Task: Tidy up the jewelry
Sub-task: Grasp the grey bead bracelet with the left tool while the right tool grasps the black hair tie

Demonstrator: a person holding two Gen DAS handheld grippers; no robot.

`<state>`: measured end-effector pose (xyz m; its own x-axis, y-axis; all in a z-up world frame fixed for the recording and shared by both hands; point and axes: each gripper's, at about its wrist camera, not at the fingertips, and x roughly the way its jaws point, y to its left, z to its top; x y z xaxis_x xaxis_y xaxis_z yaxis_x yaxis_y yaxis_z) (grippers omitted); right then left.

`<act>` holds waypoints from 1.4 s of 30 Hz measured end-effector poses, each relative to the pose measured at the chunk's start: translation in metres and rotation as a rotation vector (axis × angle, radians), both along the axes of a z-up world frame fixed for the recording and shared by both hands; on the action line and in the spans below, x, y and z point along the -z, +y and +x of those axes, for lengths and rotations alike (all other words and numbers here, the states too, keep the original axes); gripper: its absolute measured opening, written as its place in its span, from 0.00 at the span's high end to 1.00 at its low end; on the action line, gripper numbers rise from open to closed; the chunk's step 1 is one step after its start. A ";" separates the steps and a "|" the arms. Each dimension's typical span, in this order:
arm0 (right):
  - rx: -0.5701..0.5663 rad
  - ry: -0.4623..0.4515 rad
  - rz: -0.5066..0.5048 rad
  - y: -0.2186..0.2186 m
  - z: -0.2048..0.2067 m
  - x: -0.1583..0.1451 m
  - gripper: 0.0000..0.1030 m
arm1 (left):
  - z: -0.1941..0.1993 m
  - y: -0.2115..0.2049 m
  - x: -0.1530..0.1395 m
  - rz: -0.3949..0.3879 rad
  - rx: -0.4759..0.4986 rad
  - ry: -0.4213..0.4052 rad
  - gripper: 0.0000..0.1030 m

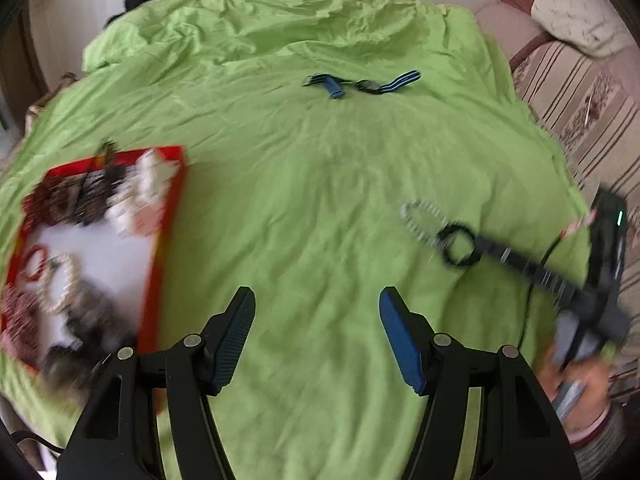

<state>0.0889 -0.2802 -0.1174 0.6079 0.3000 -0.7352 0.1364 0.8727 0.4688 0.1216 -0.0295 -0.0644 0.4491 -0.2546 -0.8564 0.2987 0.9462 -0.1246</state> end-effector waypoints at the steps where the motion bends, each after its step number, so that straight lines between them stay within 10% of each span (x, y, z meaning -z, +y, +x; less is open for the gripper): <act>1: -0.006 0.005 -0.003 0.002 0.001 0.003 0.51 | 0.009 -0.005 0.002 -0.019 0.002 0.014 0.40; 6: 0.005 0.035 0.006 -0.001 0.004 0.012 0.89 | 0.049 -0.040 0.020 -0.100 0.017 0.095 0.54; 20: 0.077 0.079 -0.008 -0.024 0.001 0.016 0.90 | 0.097 -0.103 0.074 -0.103 0.048 0.181 0.54; 27: 0.077 0.080 -0.014 -0.022 0.001 0.018 0.90 | 0.088 -0.123 0.077 0.026 0.074 0.100 0.95; 42: 0.079 -0.026 0.008 -0.017 -0.013 0.001 0.91 | 0.027 -0.065 -0.010 -0.078 0.064 -0.014 0.95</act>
<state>0.0755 -0.2969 -0.1187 0.6488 0.2559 -0.7166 0.1924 0.8559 0.4799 0.1483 -0.0940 -0.0542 0.4418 -0.3483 -0.8268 0.3601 0.9129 -0.1922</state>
